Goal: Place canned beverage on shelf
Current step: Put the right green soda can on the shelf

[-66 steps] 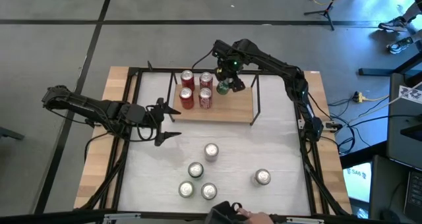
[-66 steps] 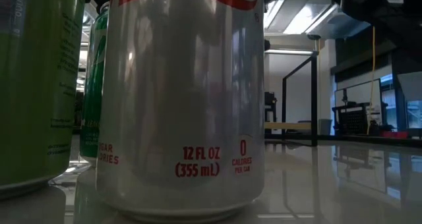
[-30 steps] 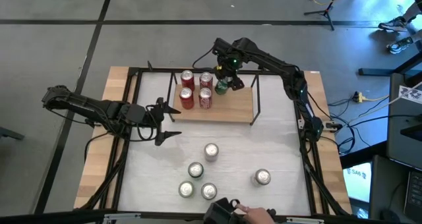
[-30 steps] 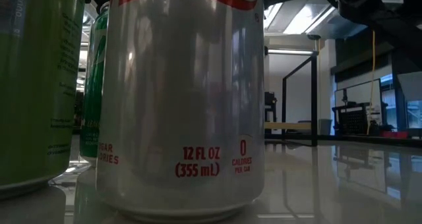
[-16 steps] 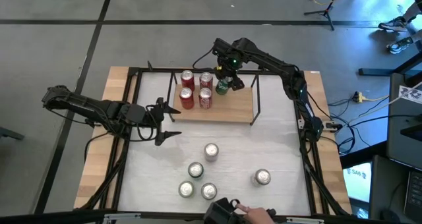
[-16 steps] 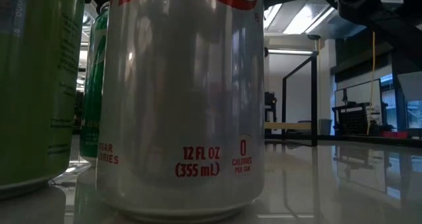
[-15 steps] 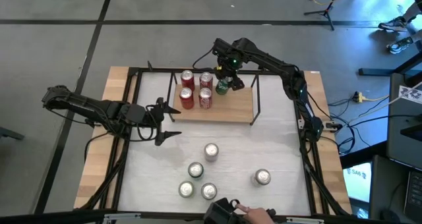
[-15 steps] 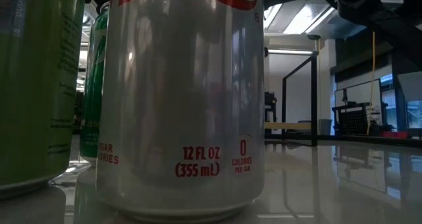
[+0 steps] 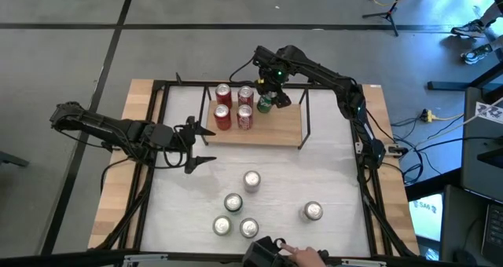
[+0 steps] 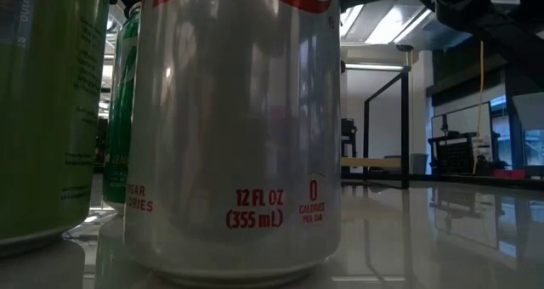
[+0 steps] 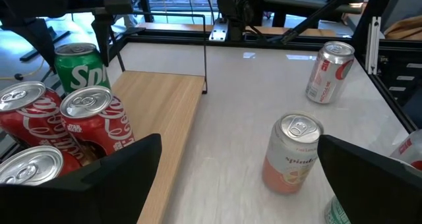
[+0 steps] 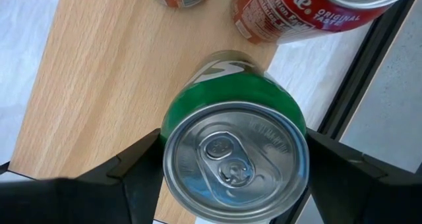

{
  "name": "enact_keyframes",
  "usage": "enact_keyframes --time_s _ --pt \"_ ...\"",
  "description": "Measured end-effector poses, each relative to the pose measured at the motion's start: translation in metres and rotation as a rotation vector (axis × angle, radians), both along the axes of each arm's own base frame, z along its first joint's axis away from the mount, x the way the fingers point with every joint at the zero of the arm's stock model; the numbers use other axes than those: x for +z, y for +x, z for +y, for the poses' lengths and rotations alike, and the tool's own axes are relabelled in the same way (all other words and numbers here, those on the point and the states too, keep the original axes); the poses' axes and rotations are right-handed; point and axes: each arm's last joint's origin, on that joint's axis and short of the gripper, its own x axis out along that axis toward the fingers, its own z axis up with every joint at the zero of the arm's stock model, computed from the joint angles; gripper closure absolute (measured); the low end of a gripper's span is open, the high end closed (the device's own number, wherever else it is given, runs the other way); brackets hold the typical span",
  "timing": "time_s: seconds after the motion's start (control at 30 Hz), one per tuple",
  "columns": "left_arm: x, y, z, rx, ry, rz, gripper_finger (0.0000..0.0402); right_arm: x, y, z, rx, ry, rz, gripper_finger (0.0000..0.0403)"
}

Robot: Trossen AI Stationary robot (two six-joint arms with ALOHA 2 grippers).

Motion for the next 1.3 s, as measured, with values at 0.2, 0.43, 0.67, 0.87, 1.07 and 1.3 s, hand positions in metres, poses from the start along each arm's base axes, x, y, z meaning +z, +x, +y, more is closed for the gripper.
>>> enact_keyframes --time_s 0.2,0.43,0.67,0.87,1.07,1.3 --pt "0.0000 0.0000 0.0000 0.000 0.000 0.000 0.0005 0.0000 0.0002 0.0003 0.001 0.000 0.000 0.0107" --pt "0.0000 0.0000 0.0000 0.000 0.000 0.000 0.0005 0.0008 0.0032 -0.0014 0.001 -0.018 -0.032 0.0106" --pt "0.0000 0.0000 0.0000 0.000 0.000 0.000 0.0005 0.0010 0.0039 -0.0018 0.001 -0.023 -0.040 0.0106" --pt "0.0000 0.0000 0.0000 0.000 0.000 0.000 0.0005 0.0009 0.0035 -0.0016 -0.066 -0.001 -0.035 0.0106" --pt "0.0000 0.0000 0.0000 0.000 0.000 0.000 0.0005 0.0006 0.0024 -0.0022 -0.071 -0.019 -0.018 0.0106" --pt "0.0000 0.0000 0.0000 0.000 0.000 0.000 0.0005 -0.0008 -0.0037 -0.0002 -0.055 -0.028 0.060 0.0106"
